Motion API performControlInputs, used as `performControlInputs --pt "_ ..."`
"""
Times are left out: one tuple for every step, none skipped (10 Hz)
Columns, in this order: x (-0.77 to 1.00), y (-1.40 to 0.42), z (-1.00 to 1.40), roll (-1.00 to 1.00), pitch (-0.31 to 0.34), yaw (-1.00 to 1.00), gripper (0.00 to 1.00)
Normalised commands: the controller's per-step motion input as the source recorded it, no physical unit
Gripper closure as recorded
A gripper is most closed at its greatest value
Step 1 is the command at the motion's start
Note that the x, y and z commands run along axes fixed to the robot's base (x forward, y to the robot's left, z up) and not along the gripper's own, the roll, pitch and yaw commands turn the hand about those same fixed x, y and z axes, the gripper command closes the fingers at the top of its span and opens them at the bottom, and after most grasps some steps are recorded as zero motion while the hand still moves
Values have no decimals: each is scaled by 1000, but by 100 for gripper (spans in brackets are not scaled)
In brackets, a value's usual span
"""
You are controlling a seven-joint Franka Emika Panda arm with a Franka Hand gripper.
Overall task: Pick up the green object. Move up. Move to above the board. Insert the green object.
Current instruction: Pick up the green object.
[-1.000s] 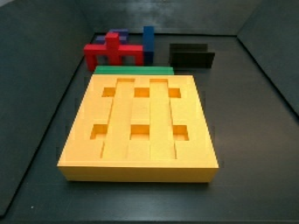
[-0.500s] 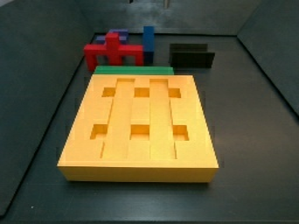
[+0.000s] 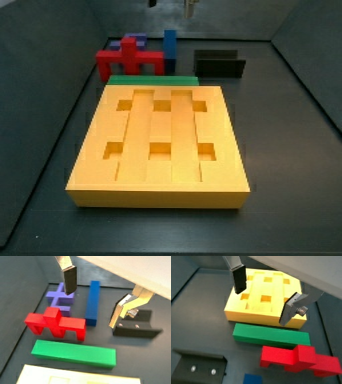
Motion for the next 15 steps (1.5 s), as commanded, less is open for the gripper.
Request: performControlInputs --pt "91 -209 -63 0 0 -889 0" --pt "169 -183 -51 0 0 -831 0" --pt "137 -169 -20 0 0 -863 0" --pt "77 -123 0 0 0 -909 0" --pt "134 0 -34 -29 -4 -911 0" --pt "183 11 -97 -20 0 -931 0" --pt "220 74 -157 -3 0 -906 0" --pt "51 123 -197 0 0 -903 0" --pt "0 89 -237 0 0 -940 0" --pt "9 129 -306 0 0 -900 0" --pt "297 -323 -271 -80 0 -551 0" --pt "0 -317 -337 -76 0 -674 0" --pt "-400 -14 -494 -160 -36 -611 0" --pt "-309 0 -334 -74 -33 -309 0" --pt "-31 6 -166 -10 0 -23 0"
